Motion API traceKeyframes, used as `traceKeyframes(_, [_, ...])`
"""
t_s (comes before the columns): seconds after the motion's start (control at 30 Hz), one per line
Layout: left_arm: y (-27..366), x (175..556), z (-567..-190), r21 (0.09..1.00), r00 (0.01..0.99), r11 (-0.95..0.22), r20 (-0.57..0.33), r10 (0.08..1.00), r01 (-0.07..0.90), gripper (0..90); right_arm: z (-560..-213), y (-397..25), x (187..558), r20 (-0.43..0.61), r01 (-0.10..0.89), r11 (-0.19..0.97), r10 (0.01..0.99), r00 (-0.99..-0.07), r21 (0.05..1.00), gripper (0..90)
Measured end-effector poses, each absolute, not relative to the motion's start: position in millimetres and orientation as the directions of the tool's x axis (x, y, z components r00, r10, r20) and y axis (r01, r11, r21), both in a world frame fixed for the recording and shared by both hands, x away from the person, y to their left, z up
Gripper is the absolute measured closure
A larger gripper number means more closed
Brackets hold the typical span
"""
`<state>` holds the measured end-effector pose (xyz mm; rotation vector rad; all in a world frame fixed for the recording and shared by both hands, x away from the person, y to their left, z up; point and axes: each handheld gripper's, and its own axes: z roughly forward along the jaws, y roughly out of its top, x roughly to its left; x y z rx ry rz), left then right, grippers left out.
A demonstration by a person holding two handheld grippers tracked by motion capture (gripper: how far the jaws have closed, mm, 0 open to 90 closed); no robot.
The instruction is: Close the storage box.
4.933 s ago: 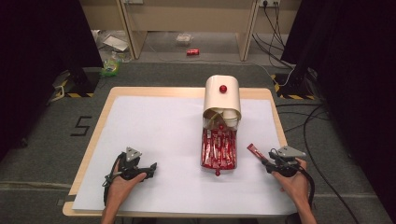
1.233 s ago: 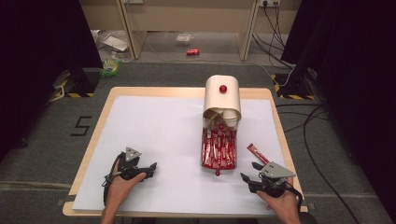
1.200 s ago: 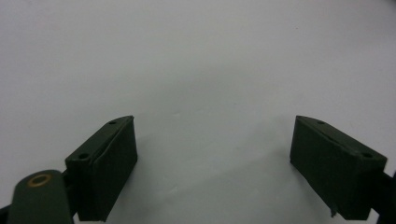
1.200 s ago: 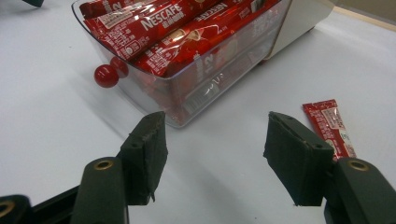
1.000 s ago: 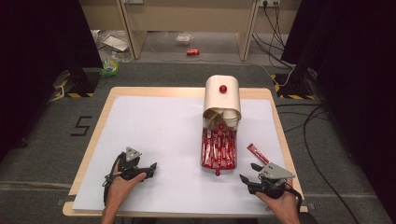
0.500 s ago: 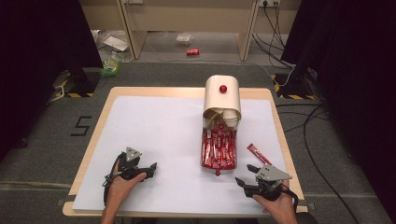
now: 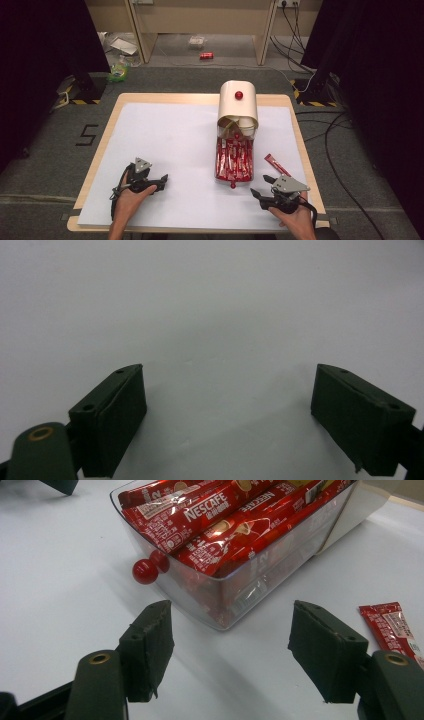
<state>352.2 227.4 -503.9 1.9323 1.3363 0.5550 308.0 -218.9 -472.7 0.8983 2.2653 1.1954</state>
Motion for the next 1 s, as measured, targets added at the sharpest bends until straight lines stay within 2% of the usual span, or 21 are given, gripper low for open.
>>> traceKeyframes(1.0, [227, 352, -504, 0.755, 0.372, -0.214, -0.043, 0.927, 0.62, 13.7, -473, -206, 323, -0.129, 0.295, 0.442, 0.71, -0.692, 0.847, 33.2])
